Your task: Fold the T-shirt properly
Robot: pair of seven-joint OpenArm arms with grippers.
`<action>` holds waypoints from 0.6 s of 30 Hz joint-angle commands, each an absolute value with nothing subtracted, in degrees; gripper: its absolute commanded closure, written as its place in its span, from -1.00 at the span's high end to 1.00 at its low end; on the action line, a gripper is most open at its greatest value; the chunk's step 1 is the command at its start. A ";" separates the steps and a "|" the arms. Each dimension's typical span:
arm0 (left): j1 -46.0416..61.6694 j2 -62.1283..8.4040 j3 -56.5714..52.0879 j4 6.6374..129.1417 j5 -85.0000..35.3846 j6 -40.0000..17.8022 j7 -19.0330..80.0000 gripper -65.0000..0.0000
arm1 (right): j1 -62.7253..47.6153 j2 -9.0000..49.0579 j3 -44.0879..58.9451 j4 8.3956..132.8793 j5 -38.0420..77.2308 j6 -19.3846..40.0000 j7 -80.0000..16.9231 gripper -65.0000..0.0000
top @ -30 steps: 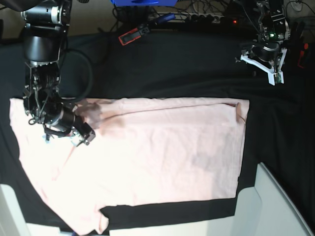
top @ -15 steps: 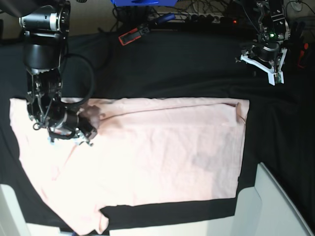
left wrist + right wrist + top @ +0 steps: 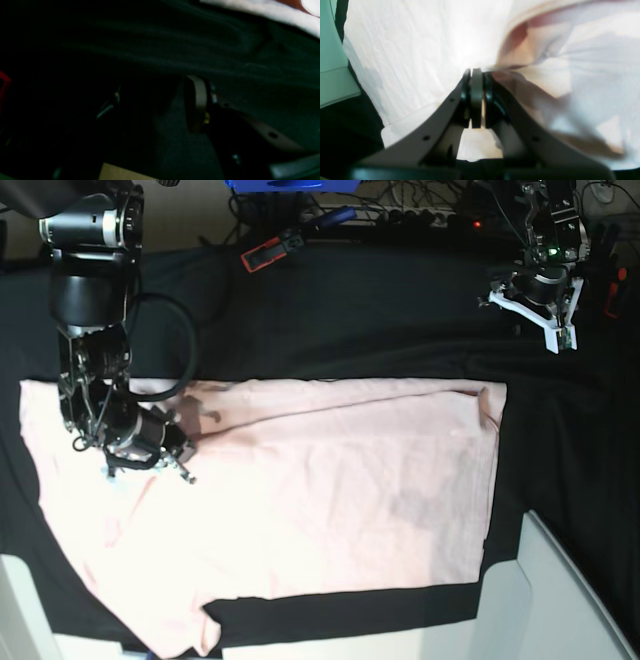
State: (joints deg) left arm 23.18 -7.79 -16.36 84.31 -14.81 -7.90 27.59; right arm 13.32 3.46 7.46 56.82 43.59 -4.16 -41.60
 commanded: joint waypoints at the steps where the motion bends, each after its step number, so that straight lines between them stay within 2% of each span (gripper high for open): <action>1: 23.16 -8.31 -16.66 85.05 -14.81 -7.87 26.51 -0.04 | 15.16 3.65 7.52 57.80 44.53 -3.56 -41.19 -0.99; 18: 23.16 -8.31 -16.66 85.05 -14.64 -7.87 26.51 -0.04 | 22.81 3.74 7.96 48.31 44.53 -3.65 -40.75 -0.98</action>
State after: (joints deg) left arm 23.16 -7.81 -16.38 84.27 -14.79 -7.90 27.59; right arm 21.10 3.44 7.75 47.35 43.59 -4.16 -41.39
